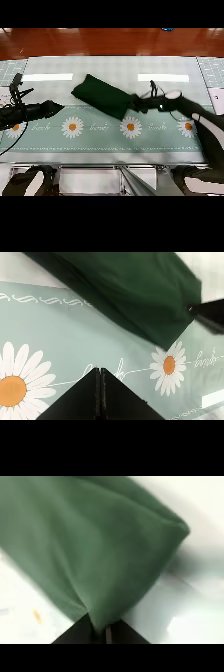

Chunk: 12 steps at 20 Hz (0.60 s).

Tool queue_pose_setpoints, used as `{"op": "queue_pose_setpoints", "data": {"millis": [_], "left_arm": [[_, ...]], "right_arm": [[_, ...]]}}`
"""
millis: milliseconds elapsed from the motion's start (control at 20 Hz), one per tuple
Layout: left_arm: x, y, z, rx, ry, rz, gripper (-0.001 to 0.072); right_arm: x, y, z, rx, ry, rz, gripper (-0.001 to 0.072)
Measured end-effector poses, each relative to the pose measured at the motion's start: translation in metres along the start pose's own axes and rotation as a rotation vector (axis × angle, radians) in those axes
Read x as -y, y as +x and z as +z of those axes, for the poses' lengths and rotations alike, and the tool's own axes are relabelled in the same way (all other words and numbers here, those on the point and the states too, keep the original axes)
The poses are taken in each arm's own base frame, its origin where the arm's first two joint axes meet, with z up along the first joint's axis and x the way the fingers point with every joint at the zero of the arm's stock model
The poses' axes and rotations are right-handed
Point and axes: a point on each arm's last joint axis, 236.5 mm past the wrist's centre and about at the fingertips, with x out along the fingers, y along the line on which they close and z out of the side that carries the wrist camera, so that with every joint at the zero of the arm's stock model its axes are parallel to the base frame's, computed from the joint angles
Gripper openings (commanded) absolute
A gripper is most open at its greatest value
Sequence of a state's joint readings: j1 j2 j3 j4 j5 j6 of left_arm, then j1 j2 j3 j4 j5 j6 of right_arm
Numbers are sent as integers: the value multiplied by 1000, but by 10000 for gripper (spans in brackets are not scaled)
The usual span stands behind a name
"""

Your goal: Fold the shirts.

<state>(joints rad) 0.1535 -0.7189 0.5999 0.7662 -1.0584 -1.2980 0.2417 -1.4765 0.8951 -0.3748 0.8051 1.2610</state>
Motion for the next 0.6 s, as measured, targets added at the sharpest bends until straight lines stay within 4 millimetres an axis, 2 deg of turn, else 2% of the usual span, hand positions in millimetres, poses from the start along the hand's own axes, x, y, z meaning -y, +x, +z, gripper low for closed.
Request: {"op": "queue_pose_setpoints", "data": {"millis": [150, 300, 450, 600], "left_arm": [[-1, 1, 0, -4, -3, 1, 19], [-2, 2, 0, -5, -4, 2, 20], [-5, 4, -2, -5, 18, 7, 20], [-10, 9, -9, -18, 17, 12, 19]], "right_arm": [[-55, -24, 40, 21, -162, 12, 26], [-97, -66, 72, 50, -287, -11, 26], [-120, -120, 101, 116, -349, -45, 26], [-128, -189, 123, 219, -359, -82, 27]]}}
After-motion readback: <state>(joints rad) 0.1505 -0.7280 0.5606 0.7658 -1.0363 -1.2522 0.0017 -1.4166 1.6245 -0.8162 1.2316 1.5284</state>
